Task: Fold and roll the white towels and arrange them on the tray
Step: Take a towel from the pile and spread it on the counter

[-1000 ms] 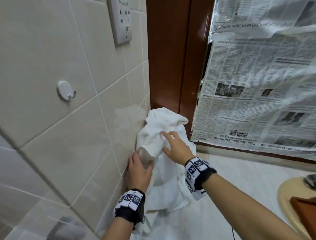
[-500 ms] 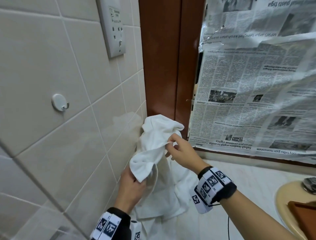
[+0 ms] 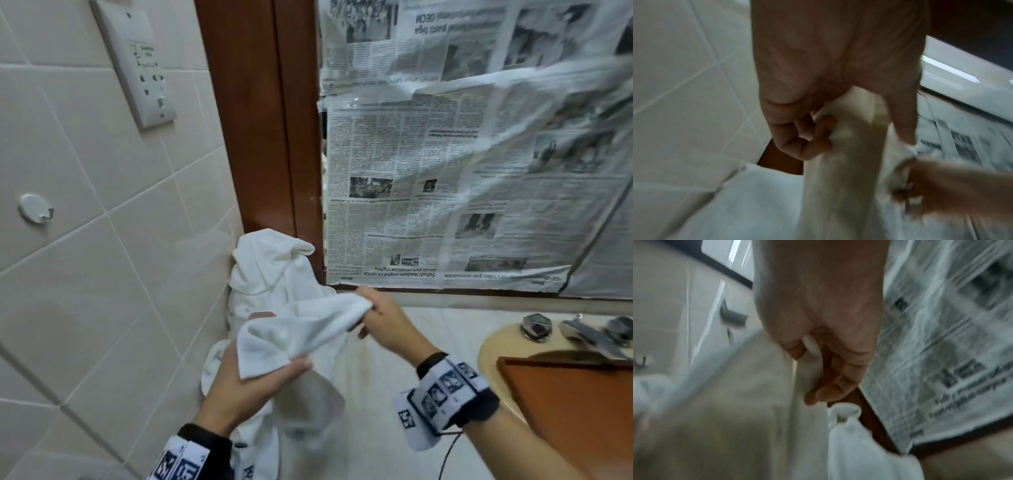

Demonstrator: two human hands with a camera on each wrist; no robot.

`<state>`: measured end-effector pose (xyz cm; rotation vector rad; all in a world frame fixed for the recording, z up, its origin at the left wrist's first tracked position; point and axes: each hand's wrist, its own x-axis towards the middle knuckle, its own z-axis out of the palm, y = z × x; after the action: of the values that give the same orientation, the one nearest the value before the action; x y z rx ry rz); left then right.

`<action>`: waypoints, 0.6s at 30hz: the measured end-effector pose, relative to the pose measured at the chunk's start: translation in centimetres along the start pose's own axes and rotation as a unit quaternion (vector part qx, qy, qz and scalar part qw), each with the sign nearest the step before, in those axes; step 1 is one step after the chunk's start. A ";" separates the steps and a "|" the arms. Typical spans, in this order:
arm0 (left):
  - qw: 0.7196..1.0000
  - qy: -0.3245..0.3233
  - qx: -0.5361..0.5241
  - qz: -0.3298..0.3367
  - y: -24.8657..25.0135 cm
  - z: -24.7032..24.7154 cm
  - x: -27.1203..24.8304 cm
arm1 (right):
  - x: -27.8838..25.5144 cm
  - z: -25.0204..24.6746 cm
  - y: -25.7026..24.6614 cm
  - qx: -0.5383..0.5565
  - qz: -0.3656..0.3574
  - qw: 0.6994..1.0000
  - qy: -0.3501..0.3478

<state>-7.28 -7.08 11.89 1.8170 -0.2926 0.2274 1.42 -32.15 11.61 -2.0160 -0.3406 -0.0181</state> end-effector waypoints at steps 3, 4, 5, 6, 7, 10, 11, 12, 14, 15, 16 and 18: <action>0.995 0.073 0.070 0.013 0.1 1.7 0.2 | -2.5 -5.8 -1.7 -0.060 -0.031 0.997 0.041; 0.993 0.093 0.072 0.008 0.2 2.3 0.7 | -3.3 -7.4 -1.9 -0.079 -0.042 0.995 0.052; 0.992 0.105 0.068 -0.002 0.5 3.0 1.1 | -4.0 -8.8 -2.1 -0.082 -0.045 0.993 0.067; 0.992 0.112 0.065 -0.009 0.5 3.5 1.6 | -4.5 -10.2 -2.0 -0.066 -0.049 0.993 0.090; 0.991 0.120 0.056 -0.020 0.5 4.0 2.2 | -5.1 -11.3 -1.8 -0.044 -0.044 0.992 0.114; 0.987 0.133 0.087 -0.020 0.5 5.0 4.3 | -6.8 -14.2 0.0 0.014 -0.008 0.988 0.156; 0.987 0.122 0.101 -0.010 0.7 5.6 4.9 | -7.5 -14.6 1.0 0.019 0.010 0.989 0.147; 0.988 0.110 0.107 -0.007 1.0 6.5 5.2 | -8.1 -14.9 2.3 0.016 0.029 0.991 0.133; 0.988 0.094 0.118 -0.028 1.6 8.6 5.4 | -9.5 -14.7 5.1 -0.006 0.064 0.992 0.107; 0.988 0.086 0.125 -0.038 1.7 9.8 5.3 | -10.3 -14.5 6.5 -0.023 0.078 0.991 0.103; 0.987 0.068 0.137 -0.039 1.8 11.1 5.0 | -11.0 -14.3 7.9 -0.035 0.090 0.990 0.103; 0.986 0.020 0.159 -0.034 1.4 13.4 4.4 | -12.2 -13.7 10.0 -0.044 0.105 0.989 0.099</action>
<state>-3.54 -20.73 11.02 2.1320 -0.1728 0.2745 -5.94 -51.20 7.16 -2.1078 -0.0008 -0.1029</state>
